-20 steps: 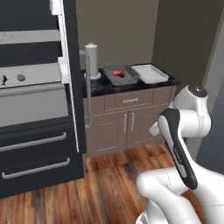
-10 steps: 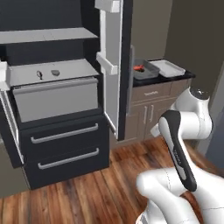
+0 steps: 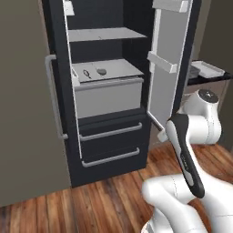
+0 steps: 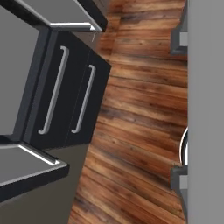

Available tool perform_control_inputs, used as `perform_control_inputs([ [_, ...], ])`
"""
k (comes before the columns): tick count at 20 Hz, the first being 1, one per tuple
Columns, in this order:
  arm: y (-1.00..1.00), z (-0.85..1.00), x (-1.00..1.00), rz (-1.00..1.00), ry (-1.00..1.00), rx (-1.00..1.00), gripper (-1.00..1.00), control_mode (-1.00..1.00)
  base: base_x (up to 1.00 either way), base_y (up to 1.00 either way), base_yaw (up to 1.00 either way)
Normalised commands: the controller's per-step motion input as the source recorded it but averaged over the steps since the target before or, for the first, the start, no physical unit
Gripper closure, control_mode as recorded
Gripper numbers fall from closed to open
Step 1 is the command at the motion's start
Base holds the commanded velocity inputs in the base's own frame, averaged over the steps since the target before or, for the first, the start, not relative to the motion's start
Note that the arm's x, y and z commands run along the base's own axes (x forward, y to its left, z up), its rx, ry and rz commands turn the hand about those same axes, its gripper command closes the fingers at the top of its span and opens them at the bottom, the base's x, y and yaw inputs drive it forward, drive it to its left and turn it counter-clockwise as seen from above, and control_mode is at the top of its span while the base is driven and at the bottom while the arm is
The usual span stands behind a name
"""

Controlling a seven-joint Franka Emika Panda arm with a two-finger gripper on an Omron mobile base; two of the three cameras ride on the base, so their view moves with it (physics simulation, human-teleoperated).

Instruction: Place one eggplant and one fish in each tupperware on the nearby counter, to pack two identical lunches.

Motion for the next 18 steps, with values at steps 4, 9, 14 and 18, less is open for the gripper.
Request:
perform_control_inputs([
  [4,0.00,0.00,0.00,0.00,0.00,0.00,-1.00,1.00,0.57,0.47,0.22],
  [9,0.00,0.00,0.00,0.00,0.00,0.00,-1.00,1.00,0.44,-0.32,0.16],
  [14,0.00,0.00,0.00,0.00,0.00,0.00,-1.00,1.00,0.21,-0.78,0.11],
  [18,0.00,0.00,0.00,0.00,0.00,0.00,-1.00,1.00,0.41,-0.24,0.07],
])
